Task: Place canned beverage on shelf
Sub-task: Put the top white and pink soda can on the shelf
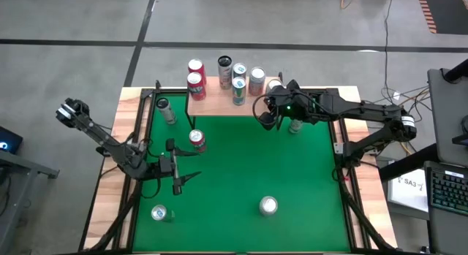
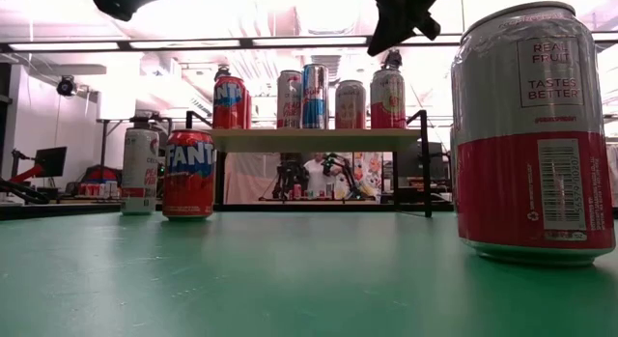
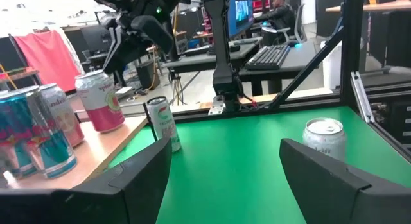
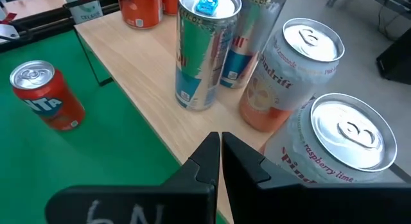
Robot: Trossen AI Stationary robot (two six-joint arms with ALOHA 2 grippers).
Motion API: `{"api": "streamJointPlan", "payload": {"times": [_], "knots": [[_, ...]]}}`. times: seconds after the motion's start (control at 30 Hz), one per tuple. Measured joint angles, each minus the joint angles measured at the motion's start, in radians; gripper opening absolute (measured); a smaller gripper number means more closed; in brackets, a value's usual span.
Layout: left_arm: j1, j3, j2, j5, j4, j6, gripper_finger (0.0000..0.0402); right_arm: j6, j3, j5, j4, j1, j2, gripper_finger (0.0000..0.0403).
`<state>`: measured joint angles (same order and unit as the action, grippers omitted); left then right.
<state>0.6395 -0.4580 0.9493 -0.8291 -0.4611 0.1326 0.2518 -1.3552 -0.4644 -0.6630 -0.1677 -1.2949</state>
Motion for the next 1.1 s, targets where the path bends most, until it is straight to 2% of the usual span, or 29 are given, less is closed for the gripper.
{"api": "streamJointPlan", "payload": {"times": [0.27,0.47,0.63,0.8,1.0,1.1], "knots": [[0.0,0.0,-0.05,0.0,0.149,-0.065,0.0274,0.018,0.0,0.0,-0.021,0.0,0.005,0.0009],[-0.006,0.0,-0.061,0.001,0.186,-0.078,0.0273,0.018,0.0,0.0,-0.021,0.0,0.005,0.0009],[-0.04,0.006,-0.069,0.001,0.222,-0.087,0.0254,0.017,0.0,0.0,-0.021,0.0,0.005,0.0009],[-0.098,0.034,-0.072,0.003,0.226,-0.09,0.0194,0.012,0.0,0.0,-0.021,0.0,0.005,0.0009],[-0.142,0.08,-0.14,0.138,0.243,-0.092,0.0071,0.019,0.0,0.025,-0.052,0.0,0.018,0.0009],[-0.16,0.108,-0.196,0.166,0.238,-0.089,0.0015,0.025,0.0,0.051,-0.066,0.0,0.032,0.0009]]}}
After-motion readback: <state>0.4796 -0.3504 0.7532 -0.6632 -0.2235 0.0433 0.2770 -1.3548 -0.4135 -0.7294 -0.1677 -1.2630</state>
